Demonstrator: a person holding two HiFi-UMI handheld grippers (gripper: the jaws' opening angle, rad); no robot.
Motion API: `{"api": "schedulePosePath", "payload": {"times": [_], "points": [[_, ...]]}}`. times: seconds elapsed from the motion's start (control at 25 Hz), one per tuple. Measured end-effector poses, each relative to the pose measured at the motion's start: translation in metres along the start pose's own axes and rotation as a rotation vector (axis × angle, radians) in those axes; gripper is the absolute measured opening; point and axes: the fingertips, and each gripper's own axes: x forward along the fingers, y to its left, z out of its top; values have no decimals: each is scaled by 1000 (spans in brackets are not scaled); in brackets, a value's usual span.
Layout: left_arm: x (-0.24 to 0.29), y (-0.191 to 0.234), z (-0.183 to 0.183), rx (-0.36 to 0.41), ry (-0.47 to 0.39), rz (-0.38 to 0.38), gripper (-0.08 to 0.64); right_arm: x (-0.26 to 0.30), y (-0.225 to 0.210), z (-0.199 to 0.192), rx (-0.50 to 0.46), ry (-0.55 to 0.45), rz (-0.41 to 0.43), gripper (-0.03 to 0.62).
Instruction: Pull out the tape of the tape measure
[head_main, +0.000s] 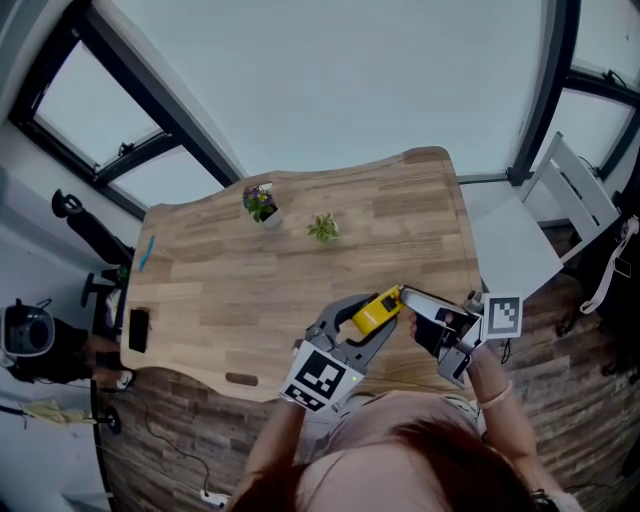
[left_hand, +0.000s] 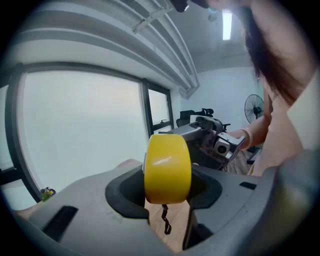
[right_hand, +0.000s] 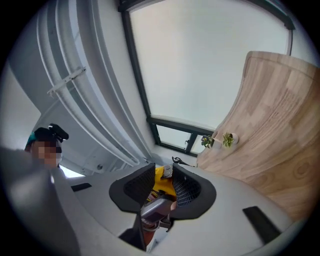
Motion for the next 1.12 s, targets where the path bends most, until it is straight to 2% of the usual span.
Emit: {"api": "schedulePosePath", "payload": {"times": [0.16, 0.36, 0.48, 0.56, 0.8, 1.12], "points": [[6, -2, -12, -29, 53, -14, 169, -5, -13, -2, 7, -17, -52, 96], [10, -6, -19, -21, 78, -25, 169, -11, -20, -4, -15, -15, -91, 92], [10, -7, -22, -12, 89, -22, 169, -12, -21, -3, -16, -30, -93, 89], [10, -7, -25, -5, 104, -17, 167, -16, -23, 2, -5, -57, -95, 52], [8, -7, -36, -11, 132, -15, 167, -24, -18, 15, -26, -71, -76, 51], [10, -5, -40, 26, 156, -12, 167, -35, -17, 30, -40, -122, -86, 51]]}}
